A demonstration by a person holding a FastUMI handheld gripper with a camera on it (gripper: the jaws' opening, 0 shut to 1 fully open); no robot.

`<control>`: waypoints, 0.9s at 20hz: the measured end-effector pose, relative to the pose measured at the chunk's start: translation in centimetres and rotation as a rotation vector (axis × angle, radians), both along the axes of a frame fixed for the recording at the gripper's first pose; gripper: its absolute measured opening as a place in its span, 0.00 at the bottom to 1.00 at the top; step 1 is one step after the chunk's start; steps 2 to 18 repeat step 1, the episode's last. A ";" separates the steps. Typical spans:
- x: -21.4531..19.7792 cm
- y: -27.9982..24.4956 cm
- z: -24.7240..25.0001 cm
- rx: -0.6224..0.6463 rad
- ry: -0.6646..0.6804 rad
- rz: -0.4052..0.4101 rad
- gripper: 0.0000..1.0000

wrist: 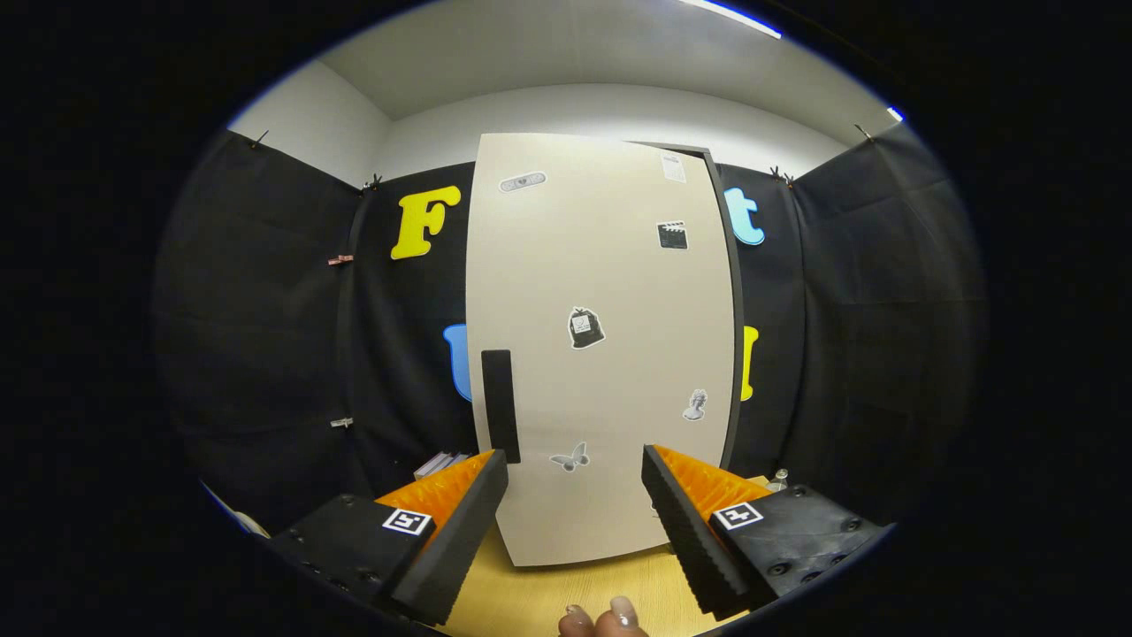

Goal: Open the shoe cabinet door, grab the shoes and put them into the shoe cabinet, then close the shoe cabinet door.

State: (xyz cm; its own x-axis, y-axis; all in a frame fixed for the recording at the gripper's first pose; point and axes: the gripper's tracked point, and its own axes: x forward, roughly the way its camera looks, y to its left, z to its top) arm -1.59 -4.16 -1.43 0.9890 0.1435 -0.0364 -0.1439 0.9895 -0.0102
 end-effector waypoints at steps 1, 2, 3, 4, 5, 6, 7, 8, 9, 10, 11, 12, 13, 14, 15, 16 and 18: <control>0.0 -0.1 0.1 -0.001 -0.003 0.002 0.99; 0.0 -0.1 0.1 -0.001 -0.003 0.002 0.99; 0.0 -0.1 0.1 -0.001 -0.003 0.002 0.99; 0.0 -0.1 0.1 -0.001 -0.003 0.002 0.99; 0.0 -0.1 0.1 -0.001 -0.003 0.002 0.99; 0.0 -0.1 0.1 -0.001 -0.003 0.002 0.99; 0.0 -0.1 0.1 -0.001 -0.003 0.002 0.99; 0.0 -0.1 0.1 -0.001 -0.003 0.002 0.99; 0.0 -0.1 0.1 -0.001 -0.003 0.002 0.99; 0.0 -0.1 0.1 -0.001 -0.003 0.002 0.99; 0.0 -0.1 0.1 -0.001 -0.003 0.002 0.99; 0.0 -0.1 0.1 -0.001 -0.003 0.002 0.99; 0.0 -0.1 0.1 -0.001 -0.003 0.002 0.99; 0.0 -0.1 0.1 -0.001 -0.003 0.002 0.99; 0.0 -0.1 0.1 -0.001 -0.003 0.002 0.99; 0.0 -0.1 0.1 -0.001 -0.003 0.002 0.99; 0.0 -0.1 0.1 -0.001 -0.003 0.002 0.99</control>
